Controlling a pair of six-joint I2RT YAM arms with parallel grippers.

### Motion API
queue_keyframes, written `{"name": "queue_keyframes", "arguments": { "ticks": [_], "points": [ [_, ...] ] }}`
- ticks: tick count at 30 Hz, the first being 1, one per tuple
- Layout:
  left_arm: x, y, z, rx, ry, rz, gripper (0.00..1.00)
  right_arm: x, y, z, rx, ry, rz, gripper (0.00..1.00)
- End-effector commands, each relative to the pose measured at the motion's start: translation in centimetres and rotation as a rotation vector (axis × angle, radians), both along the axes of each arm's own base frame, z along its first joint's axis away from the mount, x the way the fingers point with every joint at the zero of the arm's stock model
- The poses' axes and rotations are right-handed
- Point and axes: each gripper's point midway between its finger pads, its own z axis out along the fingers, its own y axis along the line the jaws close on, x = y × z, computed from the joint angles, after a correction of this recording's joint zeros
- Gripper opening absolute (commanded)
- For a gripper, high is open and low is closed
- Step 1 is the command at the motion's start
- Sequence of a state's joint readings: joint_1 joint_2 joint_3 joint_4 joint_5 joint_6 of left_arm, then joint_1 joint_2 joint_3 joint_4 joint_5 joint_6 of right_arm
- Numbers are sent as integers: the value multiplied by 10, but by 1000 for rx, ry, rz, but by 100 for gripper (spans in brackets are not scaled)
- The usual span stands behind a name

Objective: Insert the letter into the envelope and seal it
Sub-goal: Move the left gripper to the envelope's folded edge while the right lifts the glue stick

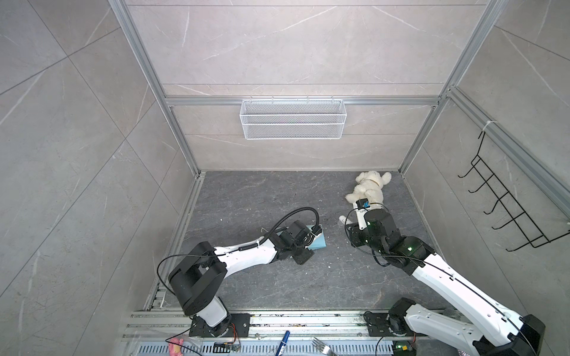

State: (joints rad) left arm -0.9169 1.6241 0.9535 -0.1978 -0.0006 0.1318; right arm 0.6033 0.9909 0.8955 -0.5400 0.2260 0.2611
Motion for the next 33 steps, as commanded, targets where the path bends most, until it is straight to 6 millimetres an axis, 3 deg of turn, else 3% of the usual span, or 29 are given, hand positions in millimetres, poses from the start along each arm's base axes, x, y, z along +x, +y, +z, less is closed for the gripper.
{"name": "queue_keyframes", "arguments": {
  "ticks": [1, 10, 17, 25, 33],
  "points": [
    [4, -8, -1, 42, -25, -38, 55, -2, -17, 5, -58, -24, -49, 0],
    [7, -8, -23, 144, -19, -34, 41, -8, -31, 11, -63, -32, -105, 0],
    [14, -4, -30, 183, -33, 6, 21, -11, -46, 8, -64, -38, -188, 0],
    [17, 0, -16, 159, -56, 56, 0, -18, -43, 0, -87, 19, -154, 0],
    [9, -1, 8, 79, -34, 102, 0, -15, -33, -5, -105, 47, -97, 0]
  ]
}}
